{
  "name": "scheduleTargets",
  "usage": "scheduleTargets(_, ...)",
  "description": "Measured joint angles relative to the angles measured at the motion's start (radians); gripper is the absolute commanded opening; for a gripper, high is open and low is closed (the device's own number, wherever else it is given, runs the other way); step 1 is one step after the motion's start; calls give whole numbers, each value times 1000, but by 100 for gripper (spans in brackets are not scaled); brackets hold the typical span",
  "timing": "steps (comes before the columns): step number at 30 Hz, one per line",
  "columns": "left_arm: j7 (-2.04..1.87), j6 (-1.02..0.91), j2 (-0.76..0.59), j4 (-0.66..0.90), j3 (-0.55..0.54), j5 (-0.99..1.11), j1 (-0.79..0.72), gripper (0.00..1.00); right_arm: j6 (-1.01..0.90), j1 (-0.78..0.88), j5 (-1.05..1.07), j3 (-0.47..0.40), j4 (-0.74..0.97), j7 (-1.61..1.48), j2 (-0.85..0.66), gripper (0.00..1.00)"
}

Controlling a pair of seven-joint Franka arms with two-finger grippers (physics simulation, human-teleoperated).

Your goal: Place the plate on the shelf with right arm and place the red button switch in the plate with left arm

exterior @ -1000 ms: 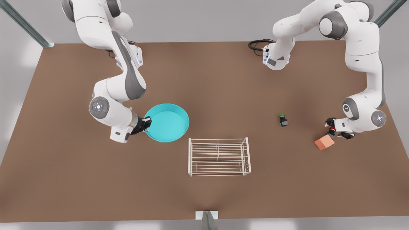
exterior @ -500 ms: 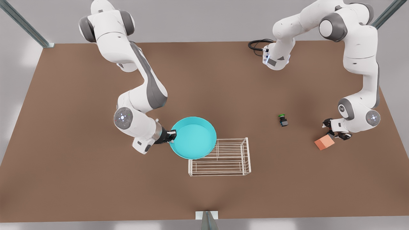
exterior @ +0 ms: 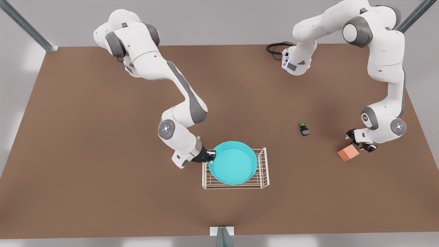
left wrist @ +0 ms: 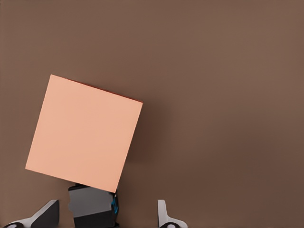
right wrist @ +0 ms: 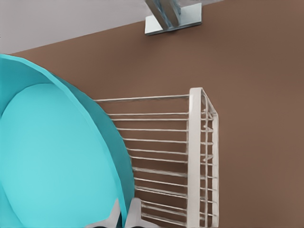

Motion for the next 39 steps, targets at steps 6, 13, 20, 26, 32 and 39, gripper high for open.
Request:
scheduleTargets(6,5,18,12,1,0,1,3,100,52,14,-35,-1,-4,85,1,100)
scheduleTargets(13,11,35,20,4,0,14,4,100,-306,-200,-170,4,-31,108,-398,100)
scheduleTargets(20,15,54,33,5,1,22,6,75,-689,-439,-433,24,-34,-56,-449,100)
scheduleTargets(26,16,60,28,6,2,39,4,52,-868,-404,-564,54,-13,-153,-451,100)
scheduleTargets(32,11,62,16,6,10,45,6,46,-925,-380,-603,73,-12,-219,-439,100)
scheduleTargets(39,0,11,-57,17,7,35,4,45,-930,-373,-610,82,-12,-272,-424,100)
